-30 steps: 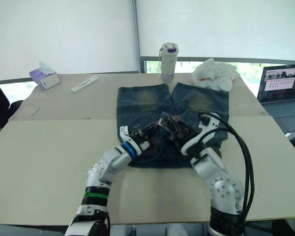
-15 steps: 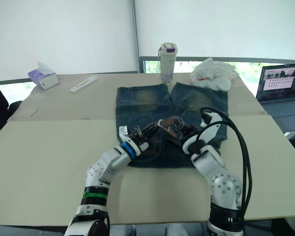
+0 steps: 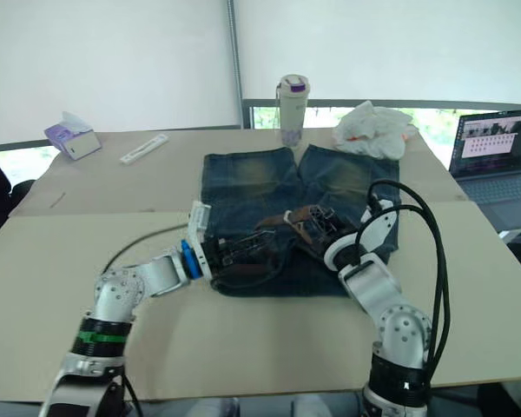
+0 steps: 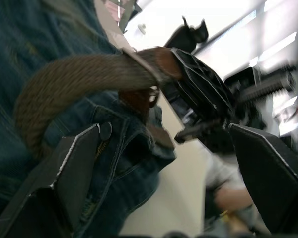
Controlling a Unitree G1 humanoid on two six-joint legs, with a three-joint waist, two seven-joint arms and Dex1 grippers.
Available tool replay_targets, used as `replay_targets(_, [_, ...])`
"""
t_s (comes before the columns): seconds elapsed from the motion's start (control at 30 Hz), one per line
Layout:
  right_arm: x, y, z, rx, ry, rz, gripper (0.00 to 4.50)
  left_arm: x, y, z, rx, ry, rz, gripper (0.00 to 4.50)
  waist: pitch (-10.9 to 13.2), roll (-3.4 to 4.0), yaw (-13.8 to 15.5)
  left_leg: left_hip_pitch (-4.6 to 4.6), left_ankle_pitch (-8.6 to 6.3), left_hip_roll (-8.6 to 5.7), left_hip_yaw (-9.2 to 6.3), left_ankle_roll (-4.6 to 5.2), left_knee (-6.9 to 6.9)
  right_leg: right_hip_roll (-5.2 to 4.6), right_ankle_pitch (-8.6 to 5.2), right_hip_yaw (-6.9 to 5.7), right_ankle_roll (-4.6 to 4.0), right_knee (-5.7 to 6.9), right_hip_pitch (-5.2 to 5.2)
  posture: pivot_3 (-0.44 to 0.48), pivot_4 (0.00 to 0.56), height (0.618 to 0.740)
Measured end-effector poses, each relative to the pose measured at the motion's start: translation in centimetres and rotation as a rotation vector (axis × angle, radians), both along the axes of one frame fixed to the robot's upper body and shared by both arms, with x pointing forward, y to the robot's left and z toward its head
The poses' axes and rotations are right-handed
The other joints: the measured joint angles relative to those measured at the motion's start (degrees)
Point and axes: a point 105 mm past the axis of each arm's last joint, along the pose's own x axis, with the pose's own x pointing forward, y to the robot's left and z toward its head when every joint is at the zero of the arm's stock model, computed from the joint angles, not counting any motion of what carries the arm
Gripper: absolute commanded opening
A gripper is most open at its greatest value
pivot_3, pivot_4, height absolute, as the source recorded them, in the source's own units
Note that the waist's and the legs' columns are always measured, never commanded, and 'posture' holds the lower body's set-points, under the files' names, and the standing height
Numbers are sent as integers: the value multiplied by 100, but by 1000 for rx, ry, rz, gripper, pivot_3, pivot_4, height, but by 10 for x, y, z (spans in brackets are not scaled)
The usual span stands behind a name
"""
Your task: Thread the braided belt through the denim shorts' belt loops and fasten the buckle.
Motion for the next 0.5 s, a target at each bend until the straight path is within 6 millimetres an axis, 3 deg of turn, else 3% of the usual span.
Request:
replay_targets(0.1, [-1, -3, 1, -10, 10, 2, 0, 4, -7, 16, 111, -285, 4, 4466, 1, 1, 51, -3, 0, 0, 3, 1, 0, -2, 0, 1, 0, -5, 0, 0, 150, 740])
replay_targets(0.27, [1, 5, 5, -39, 1, 25, 0, 14, -38, 40, 267, -722, 54, 4466, 1, 0, 92, -11, 0, 1, 11, 1, 0, -1, 1, 4, 1, -11, -1, 0, 150, 740])
replay_targets(0.4, [2, 9, 8, -48, -5, 31, 0, 21, -56, 37, 376, -950, 133, 4466, 1, 0, 66, -11, -1, 6, 8, 4, -2, 2, 1, 8, 2, -7, -3, 0, 150, 740])
replay_targets(0.5, [3, 12, 11, -21, -9, 21, 0, 28, -52, 34, 462, -1097, 237, 4466, 1, 0, 43, -10, 0, 10, 3, 7, -2, 5, 1, 10, 3, 1, -6, 0, 150, 740])
